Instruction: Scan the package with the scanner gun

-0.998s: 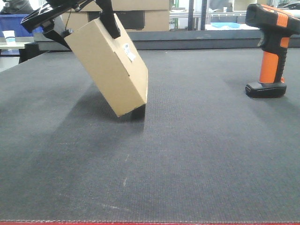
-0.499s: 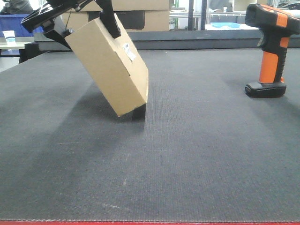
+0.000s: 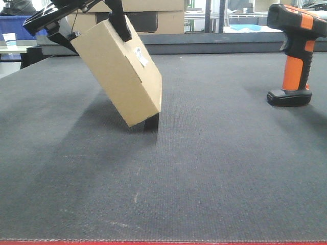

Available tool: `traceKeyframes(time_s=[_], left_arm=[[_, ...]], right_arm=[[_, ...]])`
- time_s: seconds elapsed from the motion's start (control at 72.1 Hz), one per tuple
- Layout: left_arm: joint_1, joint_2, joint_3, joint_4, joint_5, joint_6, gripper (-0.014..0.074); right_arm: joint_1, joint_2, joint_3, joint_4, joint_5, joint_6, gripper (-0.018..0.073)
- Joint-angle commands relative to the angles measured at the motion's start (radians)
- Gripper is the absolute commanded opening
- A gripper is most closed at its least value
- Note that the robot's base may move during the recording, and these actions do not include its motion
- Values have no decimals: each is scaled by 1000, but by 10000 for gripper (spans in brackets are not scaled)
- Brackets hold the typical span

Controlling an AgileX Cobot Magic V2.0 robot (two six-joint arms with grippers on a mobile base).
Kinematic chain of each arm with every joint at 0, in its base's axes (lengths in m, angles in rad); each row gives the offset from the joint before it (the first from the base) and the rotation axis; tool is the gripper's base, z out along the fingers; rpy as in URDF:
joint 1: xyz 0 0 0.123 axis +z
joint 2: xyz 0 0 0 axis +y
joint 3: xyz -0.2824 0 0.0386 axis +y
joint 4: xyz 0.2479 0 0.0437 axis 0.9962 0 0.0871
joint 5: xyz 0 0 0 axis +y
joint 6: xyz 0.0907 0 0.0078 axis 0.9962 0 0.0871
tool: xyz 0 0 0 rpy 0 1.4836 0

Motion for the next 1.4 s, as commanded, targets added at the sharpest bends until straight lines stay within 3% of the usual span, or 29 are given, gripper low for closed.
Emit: traceKeyframes(time_s=[0.0, 0.153, 0.513, 0.624, 0.749, 0.887, 1.068, 1.387], left_arm=[[-3, -14, -1, -11, -14, -2, -111], [-3, -14, -1, -11, -14, -2, -111], [-3, -14, -1, -11, -14, -2, -111], [-3, -14, -1, -11, -14, -2, -111], [-3, -14, -1, -11, -14, -2, -111], [-3, -14, -1, -11, -14, -2, -111], [-3, -14, -1, -11, -12, -2, -111], [-3, -14, -1, -11, -4, -2, -111]], right_arm=[[33, 77, -8, 4, -148, 38, -169], [76, 203, -8, 62, -317, 69, -169], [78, 364, -64, 114, -405, 69, -162], [78, 390, -101, 116, -380, 69, -33], [78, 439, -136, 116, -378, 69, 274], [78, 485, -168, 116, -380, 69, 460], [78, 547, -224, 134, -382, 69, 555], [76, 629, -298, 158, -411, 69, 551]])
